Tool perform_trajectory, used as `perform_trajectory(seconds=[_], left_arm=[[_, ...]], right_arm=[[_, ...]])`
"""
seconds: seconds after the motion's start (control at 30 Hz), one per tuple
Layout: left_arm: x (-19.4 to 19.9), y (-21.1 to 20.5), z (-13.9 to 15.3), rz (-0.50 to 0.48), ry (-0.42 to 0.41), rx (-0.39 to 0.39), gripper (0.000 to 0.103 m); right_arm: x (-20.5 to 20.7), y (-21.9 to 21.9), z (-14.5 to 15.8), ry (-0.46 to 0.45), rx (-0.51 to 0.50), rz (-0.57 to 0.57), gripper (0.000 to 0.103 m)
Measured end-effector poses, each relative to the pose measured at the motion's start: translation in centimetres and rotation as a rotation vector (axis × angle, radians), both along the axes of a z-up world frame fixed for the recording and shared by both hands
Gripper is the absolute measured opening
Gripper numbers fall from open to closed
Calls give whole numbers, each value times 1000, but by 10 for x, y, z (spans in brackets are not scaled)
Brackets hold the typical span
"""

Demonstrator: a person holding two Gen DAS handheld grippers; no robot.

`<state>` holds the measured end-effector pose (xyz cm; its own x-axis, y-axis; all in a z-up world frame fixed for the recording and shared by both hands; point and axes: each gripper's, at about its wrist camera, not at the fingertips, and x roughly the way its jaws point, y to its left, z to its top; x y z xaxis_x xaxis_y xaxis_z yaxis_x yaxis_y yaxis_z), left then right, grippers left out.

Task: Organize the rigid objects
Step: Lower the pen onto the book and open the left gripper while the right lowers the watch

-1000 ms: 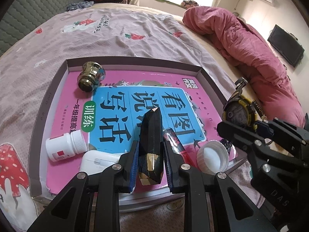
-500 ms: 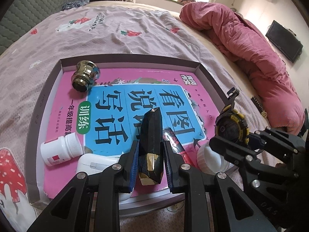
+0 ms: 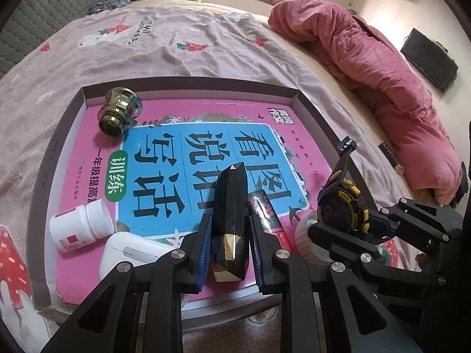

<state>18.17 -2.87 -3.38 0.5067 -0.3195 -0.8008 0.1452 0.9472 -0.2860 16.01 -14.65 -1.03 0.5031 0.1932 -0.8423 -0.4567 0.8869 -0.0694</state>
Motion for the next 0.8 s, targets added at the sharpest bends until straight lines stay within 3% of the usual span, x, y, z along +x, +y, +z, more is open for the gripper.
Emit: perform_trajectory(seconds=[0.4,0.63,0.8], left_arm=[[-1,-1,0,-9,6,-11,24],[-1,-1,0,-10,5,-10,24],[-1,-1,0,-4,3,-10,24]], right_arm=[[-1,-10,2,25,51,-50,25],[-2,-4,3,7,4,-47,26],[-6,-2,3,-6,-24,-30,38]])
